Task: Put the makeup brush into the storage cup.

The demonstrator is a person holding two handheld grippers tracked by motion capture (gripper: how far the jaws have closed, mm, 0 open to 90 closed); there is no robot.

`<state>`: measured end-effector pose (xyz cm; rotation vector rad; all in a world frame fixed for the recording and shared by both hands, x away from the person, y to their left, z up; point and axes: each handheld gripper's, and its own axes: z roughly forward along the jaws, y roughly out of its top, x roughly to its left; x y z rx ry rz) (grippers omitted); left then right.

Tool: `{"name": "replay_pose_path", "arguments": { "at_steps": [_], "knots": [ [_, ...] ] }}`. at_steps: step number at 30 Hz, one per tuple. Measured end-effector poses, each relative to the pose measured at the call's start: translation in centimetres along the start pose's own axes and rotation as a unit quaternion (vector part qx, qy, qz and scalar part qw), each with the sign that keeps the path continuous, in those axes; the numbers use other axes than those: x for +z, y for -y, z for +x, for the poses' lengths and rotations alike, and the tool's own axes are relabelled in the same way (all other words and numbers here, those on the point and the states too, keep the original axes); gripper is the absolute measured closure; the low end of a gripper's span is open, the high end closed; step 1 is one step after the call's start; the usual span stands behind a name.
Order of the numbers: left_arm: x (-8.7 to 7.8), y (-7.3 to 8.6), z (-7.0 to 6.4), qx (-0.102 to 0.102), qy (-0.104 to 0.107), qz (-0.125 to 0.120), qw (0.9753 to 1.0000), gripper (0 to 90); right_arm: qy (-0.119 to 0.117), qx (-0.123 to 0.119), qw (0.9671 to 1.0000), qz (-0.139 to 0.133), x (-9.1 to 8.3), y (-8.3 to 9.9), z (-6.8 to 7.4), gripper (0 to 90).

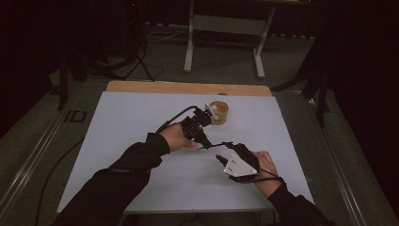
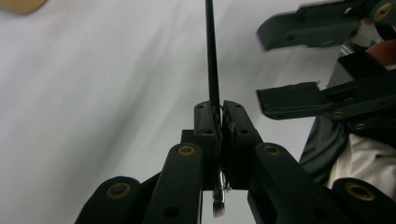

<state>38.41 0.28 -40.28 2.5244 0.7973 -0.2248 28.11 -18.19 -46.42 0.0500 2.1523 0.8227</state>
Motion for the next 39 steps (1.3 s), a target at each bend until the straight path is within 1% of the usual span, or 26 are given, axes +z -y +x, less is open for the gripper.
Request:
{"name": "replay_pose_path", "arguments": {
  "at_steps": [2, 3, 5, 6, 7, 8, 10, 11, 12, 14, 15, 17, 18, 20, 24, 26, 27, 28, 30, 31, 32, 33, 34, 35, 36, 39],
  "knots": [
    [0.0, -0.1, -0.1, 0.000, 0.000, -0.002, 1.0000, 85.6, 0.014, -0.018, 0.9997, 0.009, 0.2, -0.1, 0.3, 56.0],
    [0.1, -0.1, -0.1, 0.001, 0.000, -0.004, 1.0000, 85.5, 0.017, -0.022, 0.9996, 0.010, 0.3, -0.2, 0.3, 56.4],
    [0.1, -0.2, -0.2, 0.001, 0.005, -0.001, 1.0000, 85.6, 0.018, -0.028, 0.9993, 0.019, 0.5, -0.2, 0.5, 57.5],
    [0.2, -0.2, -0.2, 0.001, 0.002, -0.003, 1.0000, 85.6, 0.020, -0.031, 0.9991, 0.020, 0.6, -0.2, 0.5, 58.8],
    [0.2, -0.2, -0.2, -0.002, 0.004, -0.002, 1.0000, 85.6, 0.018, -0.035, 0.9990, 0.023, 0.6, -0.2, 0.6, 59.2],
    [0.3, -0.3, -0.3, 0.002, 0.004, 0.000, 1.0000, 85.6, 0.018, -0.043, 0.9985, 0.028, 0.7, -0.2, 0.6, 60.4],
    [0.3, -0.3, -0.3, 0.001, 0.003, -0.001, 1.0000, 85.5, 0.015, -0.051, 0.9982, 0.030, 0.9, -0.2, 0.7, 61.3],
    [0.4, -0.4, -0.4, 0.006, 0.005, 0.000, 1.0000, 85.6, 0.017, -0.051, 0.9980, 0.033, 1.0, -0.3, 0.7, 61.6],
    [0.4, -0.5, -0.4, 0.003, 0.007, 0.000, 1.0000, 85.6, 0.018, -0.050, 0.9980, 0.033, 1.1, -0.3, 0.7, 61.9],
    [0.5, -0.5, -0.6, 0.004, 0.007, -0.002, 1.0000, 85.6, 0.019, -0.053, 0.9978, 0.034, 1.2, -0.3, 0.7, 63.0],
    [0.5, -0.6, -0.6, 0.004, 0.010, -0.001, 0.9999, 85.6, 0.019, -0.056, 0.9975, 0.038, 1.3, -0.3, 0.7, 66.0],
    [0.5, -0.6, -0.6, 0.004, 0.010, -0.001, 0.9999, 85.5, 0.018, -0.058, 0.9974, 0.038, 1.3, -0.4, 0.7, 66.0],
    [0.6, -0.7, -0.7, 0.007, 0.011, 0.001, 0.9999, 85.5, 0.021, -0.065, 0.9968, 0.043, 1.5, -0.4, 0.7, 68.8],
    [0.7, -0.7, -0.7, 0.008, 0.013, 0.001, 0.9999, 85.5, 0.022, -0.069, 0.9963, 0.046, 1.6, -0.4, 0.8, 70.0],
    [0.6, -0.7, -0.7, 0.006, 0.014, -0.002, 0.9999, 85.5, 0.030, -0.071, 0.9956, 0.053, 1.7, -0.5, 0.8, 71.9],
    [0.6, -0.8, -0.7, 0.006, 0.013, -0.004, 0.9999, 85.5, 0.027, -0.072, 0.9954, 0.058, 1.8, -0.5, 0.7, 73.6],
    [0.6, -0.8, -0.7, 0.006, 0.013, -0.004, 0.9999, 85.5, 0.027, -0.072, 0.9954, 0.058, 1.8, -0.5, 0.7, 73.6],
    [0.6, -0.8, -0.7, 0.005, 0.016, -0.005, 0.9998, 85.5, 0.028, -0.078, 0.9949, 0.058, 1.8, -0.4, 0.8, 74.9],
    [0.6, -0.8, -0.8, 0.012, 0.012, -0.004, 0.9998, 85.4, 0.028, -0.081, 0.9946, 0.060, 1.8, -0.4, 0.8, 76.4],
    [0.6, -0.8, -0.8, 0.008, 0.015, -0.008, 0.9998, 85.4, 0.029, -0.082, 0.9945, 0.059, 1.8, -0.4, 0.8, 76.7],
    [0.5, -0.8, -0.7, 0.009, 0.020, -0.009, 0.9997, 85.5, 0.030, -0.083, 0.9943, 0.059, 1.8, -0.5, 0.8, 77.6],
    [0.5, -0.8, -0.7, 0.007, 0.017, -0.011, 0.9998, 85.5, 0.032, -0.085, 0.9942, 0.058, 1.8, -0.5, 0.8, 78.3],
    [0.5, -0.9, -0.7, 0.006, 0.019, -0.011, 0.9997, 85.5, 0.034, -0.087, 0.9940, 0.058, 1.8, -0.5, 0.8, 78.7],
    [0.5, -0.9, -0.7, 0.007, 0.018, -0.009, 0.9998, 85.5, 0.033, -0.087, 0.9939, 0.059, 1.8, -0.5, 0.7, 82.6],
    [0.4, -0.8, -0.7, 0.007, 0.017, -0.011, 0.9998, 85.5, 0.030, -0.087, 0.9939, 0.059, 1.8, -0.6, 0.7, 84.1],
    [0.5, -0.8, -0.6, 0.004, 0.022, -0.012, 0.9997, 85.4, 0.028, -0.093, 0.9935, 0.058, 1.7, -0.6, 0.6, 85.2]
  ]
}}
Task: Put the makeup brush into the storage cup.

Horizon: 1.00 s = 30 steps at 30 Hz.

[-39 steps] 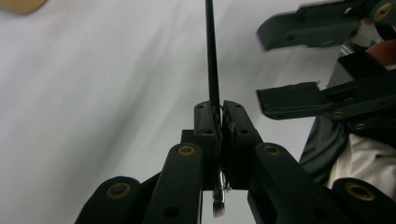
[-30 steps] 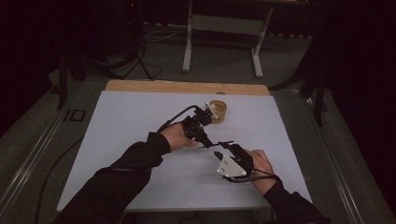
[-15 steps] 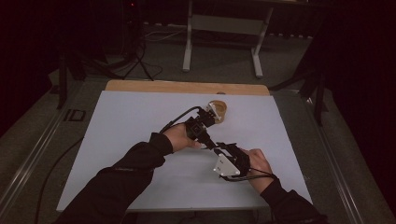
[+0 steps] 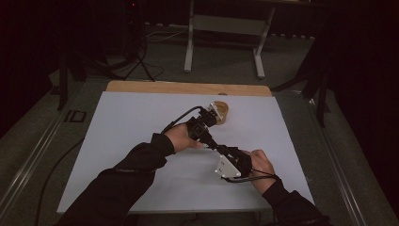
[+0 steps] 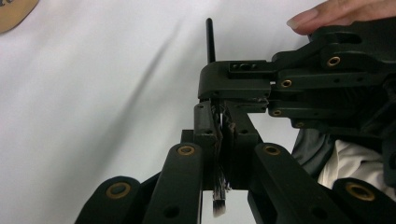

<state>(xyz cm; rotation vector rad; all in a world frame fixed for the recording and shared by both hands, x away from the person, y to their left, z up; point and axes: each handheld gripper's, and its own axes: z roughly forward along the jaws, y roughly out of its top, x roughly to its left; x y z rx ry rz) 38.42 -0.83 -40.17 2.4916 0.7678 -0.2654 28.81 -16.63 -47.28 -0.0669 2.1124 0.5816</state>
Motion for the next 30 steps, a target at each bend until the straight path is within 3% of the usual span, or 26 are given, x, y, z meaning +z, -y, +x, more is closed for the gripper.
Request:
{"name": "replay_pose_path", "arguments": {
  "at_steps": [3, 6, 7, 8, 10, 11, 12, 13, 15, 18, 19, 20, 21, 22, 24, 25, 26, 27, 29, 30],
  "knots": [
    [0.2, 0.0, 0.4, -0.020, 0.014, -0.008, 0.9997, 85.1, 0.005, -0.007, 1.0000, 0.005, 0.0, 0.0, 0.0, 85.6],
    [-0.3, -0.1, 0.4, -0.015, 0.010, -0.032, 0.9993, 83.5, 0.009, -0.013, 0.9999, 0.005, 0.0, 0.2, -0.1, 85.7],
    [-0.3, -0.1, 0.4, -0.015, 0.010, -0.032, 0.9993, 77.1, 0.009, -0.013, 0.9999, 0.005, 0.0, 0.2, -0.1, 85.7],
    [-0.9, -0.1, 0.4, -0.010, 0.016, -0.072, 0.9972, 71.1, 0.004, -0.016, 0.9998, 0.008, 0.0, 0.3, -0.4, 85.7],
    [-1.3, -0.1, 0.4, -0.008, 0.017, -0.081, 0.9965, 66.1, 0.001, -0.013, 0.9999, 0.008, 0.0, 0.5, -0.6, 85.7],
    [-1.8, -0.2, 0.4, -0.006, 0.010, -0.095, 0.9954, 59.2, 0.000, -0.010, 0.9999, 0.009, 0.0, 0.6, -0.7, 85.7],
    [-2.8, -0.1, 0.4, 0.004, -0.001, -0.138, 0.9904, 57.5, 0.002, -0.007, 0.9999, 0.008, 0.0, 0.6, -0.7, 85.7],
    [-2.8, -0.1, 0.4, 0.004, -0.001, -0.138, 0.9904, 54.1, 0.002, -0.007, 0.9999, 0.008, 0.0, 0.6, -0.7, 85.7],
    [-4.0, 0.2, 0.3, 0.008, -0.023, -0.184, 0.9825, 44.8, -0.006, 0.013, 0.9999, 0.008, -0.1, 0.8, -1.0, 85.7],
    [-4.7, 0.8, 0.1, 0.023, -0.083, -0.227, 0.9702, 29.1, -0.004, 0.020, 0.9998, 0.005, -0.2, 0.8, -1.3, 85.7],
    [-4.7, 0.8, 0.1, 0.023, -0.083, -0.227, 0.9702, 23.8, -0.004, 0.020, 0.9998, 0.005, -0.2, 0.8, -1.3, 85.7],
    [-4.9, 1.1, 0.1, 0.028, -0.089, -0.239, 0.9666, 23.8, -0.002, 0.023, 0.9997, 0.009, -0.2, 0.8, -1.4, 85.7],
    [-5.0, 1.3, 0.2, 0.039, -0.092, -0.245, 0.9643, 15.8, 0.003, 0.025, 0.9996, 0.011, -0.3, 0.9, -1.4, 85.6],
    [-5.2, 1.5, 0.2, 0.040, -0.106, -0.255, 0.9602, 12.4, -0.001, 0.042, 0.9990, 0.011, -0.3, 1.0, -1.6, 85.6],
    [-5.4, 1.7, 0.4, 0.042, -0.106, -0.267, 0.9568, 6.6, -0.009, 0.063, 0.9979, 0.012, -0.3, 1.1, -1.9, 85.6],
    [-5.4, 1.7, 0.4, 0.042, -0.106, -0.267, 0.9568, 2.0, -0.009, 0.063, 0.9979, 0.012, -0.3, 1.1, -1.9, 85.6],
    [-5.7, 1.9, 0.7, 0.042, -0.100, -0.281, 0.9534, 0.0, -0.020, 0.094, 0.9953, 0.010, -0.3, 1.2, -2.2, 85.6],
    [-5.9, 2.0, 0.9, 0.044, -0.104, -0.288, 0.9510, 0.0, -0.016, 0.098, 0.9951, 0.009, -0.4, 1.3, -2.2, 85.6],
    [-6.2, 2.4, 1.0, 0.042, -0.114, -0.303, 0.9454, 0.0, -0.030, 0.136, 0.9902, 0.001, -0.4, 1.5, -2.5, 85.6],
    [-6.4, 2.6, 1.2, 0.042, -0.120, -0.306, 0.9434, 0.0, -0.025, 0.147, 0.9888, 0.005, -0.5, 1.5, -2.6, 85.7]
  ]
}}
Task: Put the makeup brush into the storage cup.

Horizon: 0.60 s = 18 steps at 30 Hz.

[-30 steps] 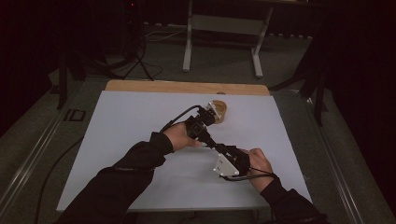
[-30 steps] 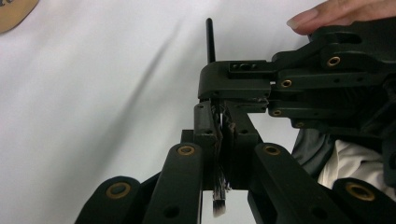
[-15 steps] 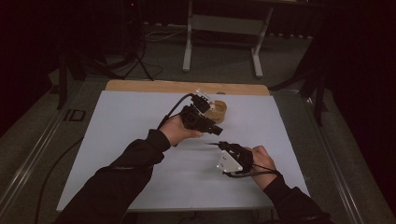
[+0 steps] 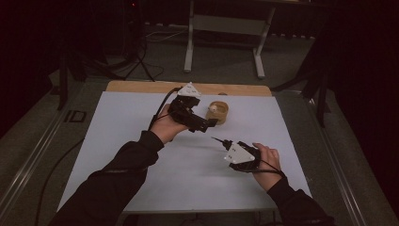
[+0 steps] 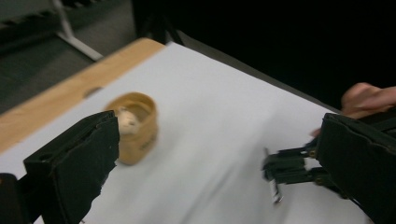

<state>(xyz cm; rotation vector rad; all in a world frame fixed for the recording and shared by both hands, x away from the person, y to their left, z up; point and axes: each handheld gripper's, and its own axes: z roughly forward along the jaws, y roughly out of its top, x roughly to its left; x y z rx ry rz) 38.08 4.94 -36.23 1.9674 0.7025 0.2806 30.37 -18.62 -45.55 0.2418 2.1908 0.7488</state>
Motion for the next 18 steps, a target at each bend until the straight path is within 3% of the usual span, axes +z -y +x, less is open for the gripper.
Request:
{"name": "replay_pose_path", "arguments": {
  "at_steps": [1, 3, 5, 7, 8, 12, 13, 14, 15, 18],
  "knots": [
    [0.0, 0.0, 0.0, 0.000, 0.000, 0.000, 1.0000, 0.0, 0.000, 0.000, 1.0000, 0.000, 0.0, 0.0, 0.0, 85.7],
    [-0.8, 0.3, 0.5, 0.002, -0.018, -0.013, 0.9998, 0.0, 0.000, 0.028, 0.9996, 0.005, -0.2, 0.0, -0.5, 85.7],
    [-1.0, 0.4, 0.7, -0.001, -0.023, -0.016, 0.9996, 0.0, -0.002, 0.047, 0.9989, 0.007, -0.3, 0.0, -0.8, 85.6],
    [-1.5, 0.5, 1.0, 0.003, -0.032, -0.025, 0.9992, 0.0, -0.003, 0.053, 0.9986, 0.005, -0.3, 0.0, -1.0, 85.6],
    [-1.9, 0.8, 1.1, 0.019, -0.044, -0.029, 0.9984, 0.0, -0.007, 0.069, 0.9976, 0.003, -0.5, -0.1, -1.3, 85.6],
    [-2.3, 1.5, 1.1, 0.022, -0.045, -0.024, 0.9985, 0.0, -0.015, 0.117, 0.9930, -0.008, -0.8, -0.2, -2.2, 85.7],
    [-2.3, 1.5, 1.1, 0.022, -0.045, -0.024, 0.9985, 0.0, -0.015, 0.117, 0.9930, -0.008, -0.8, -0.2, -2.2, 85.7],
    [-2.4, 1.8, 1.1, 0.027, -0.045, -0.022, 0.9984, 0.0, -0.019, 0.129, 0.9914, -0.012, -0.9, -0.2, -2.4, 85.6],
    [-2.4, 2.2, 1.1, 0.030, -0.036, -0.017, 0.9987, 0.0, -0.027, 0.158, 0.9869, -0.020, -1.0, -0.3, -3.0, 85.6],
    [-2.5, 2.9, 1.0, 0.037, -0.031, -0.016, 0.9987, 0.0, -0.030, 0.180, 0.9829, -0.026, -1.3, -0.5, -3.6, 85.7]
  ]
}}
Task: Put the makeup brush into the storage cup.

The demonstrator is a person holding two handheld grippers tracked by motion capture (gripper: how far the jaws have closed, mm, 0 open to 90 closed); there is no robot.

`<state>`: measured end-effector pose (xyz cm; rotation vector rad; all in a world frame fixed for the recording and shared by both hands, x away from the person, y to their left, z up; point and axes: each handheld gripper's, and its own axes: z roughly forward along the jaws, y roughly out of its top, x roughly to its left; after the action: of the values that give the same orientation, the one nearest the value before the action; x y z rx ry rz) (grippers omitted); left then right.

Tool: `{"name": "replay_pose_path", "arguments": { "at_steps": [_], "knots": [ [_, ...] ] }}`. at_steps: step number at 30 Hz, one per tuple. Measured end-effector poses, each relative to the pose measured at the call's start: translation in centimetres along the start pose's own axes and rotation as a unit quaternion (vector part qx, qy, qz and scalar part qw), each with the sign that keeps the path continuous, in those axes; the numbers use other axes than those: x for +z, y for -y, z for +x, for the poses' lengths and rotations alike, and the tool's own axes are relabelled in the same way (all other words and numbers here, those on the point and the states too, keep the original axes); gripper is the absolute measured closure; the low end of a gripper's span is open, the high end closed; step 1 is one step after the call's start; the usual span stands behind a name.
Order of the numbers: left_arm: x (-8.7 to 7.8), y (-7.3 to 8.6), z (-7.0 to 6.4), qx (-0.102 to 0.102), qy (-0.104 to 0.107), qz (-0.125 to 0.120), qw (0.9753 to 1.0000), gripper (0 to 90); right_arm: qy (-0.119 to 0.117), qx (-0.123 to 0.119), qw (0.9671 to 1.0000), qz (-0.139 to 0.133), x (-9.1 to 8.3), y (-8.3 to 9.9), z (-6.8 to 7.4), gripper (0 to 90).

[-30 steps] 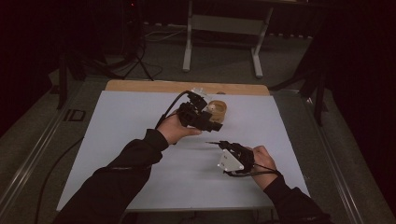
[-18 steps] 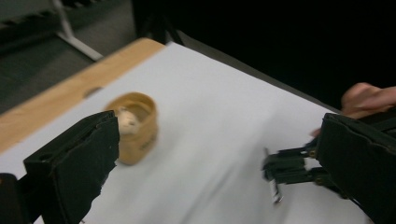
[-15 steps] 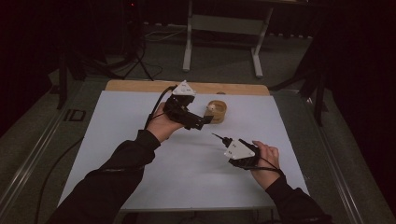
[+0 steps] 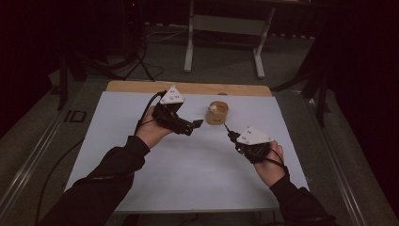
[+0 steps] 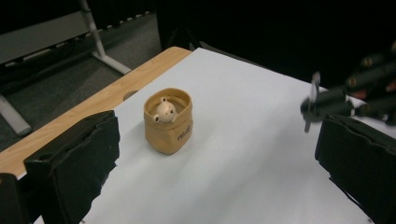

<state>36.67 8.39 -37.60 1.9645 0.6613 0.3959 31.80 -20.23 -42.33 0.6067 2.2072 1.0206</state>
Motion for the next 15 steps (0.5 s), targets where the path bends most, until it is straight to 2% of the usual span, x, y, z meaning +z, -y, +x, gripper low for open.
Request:
{"name": "replay_pose_path", "arguments": {
  "at_steps": [1, 3, 4, 5, 7, 8, 15],
  "knots": [
    [0.0, 0.0, 0.0, 0.000, 0.000, 0.000, 1.0000, 0.0, 0.000, 0.000, 1.0000, 0.000, 0.0, 0.0, 0.0, 85.7],
    [-0.2, 0.5, 0.0, -0.001, 0.004, -0.003, 1.0000, 0.0, -0.007, 0.028, 0.9995, -0.010, -0.3, -0.5, -0.6, 85.7],
    [-0.3, 0.8, -0.1, -0.001, 0.006, -0.005, 1.0000, 0.0, -0.007, 0.028, 0.9995, -0.010, -0.3, -0.5, -0.6, 85.7],
    [-0.6, 1.3, -0.1, 0.001, 0.003, -0.007, 1.0000, 0.0, -0.005, 0.042, 0.9990, -0.017, -0.5, -0.7, -1.0, 85.7],
    [-0.7, 1.5, -0.1, -0.001, 0.004, -0.010, 0.9999, 0.0, -0.007, 0.047, 0.9987, -0.020, -0.6, -0.8, -1.2, 85.7],
    [-1.1, 2.1, 0.0, -0.006, 0.005, -0.013, 0.9999, 0.0, -0.006, 0.063, 0.9976, -0.029, -0.8, -1.0, -1.5, 85.6],
    [-2.2, 4.0, 0.0, -0.015, 0.007, -0.017, 0.9997, 0.0, 0.001, 0.080, 0.9954, -0.053, -1.1, -1.4, -2.5, 85.7]
  ]
}}
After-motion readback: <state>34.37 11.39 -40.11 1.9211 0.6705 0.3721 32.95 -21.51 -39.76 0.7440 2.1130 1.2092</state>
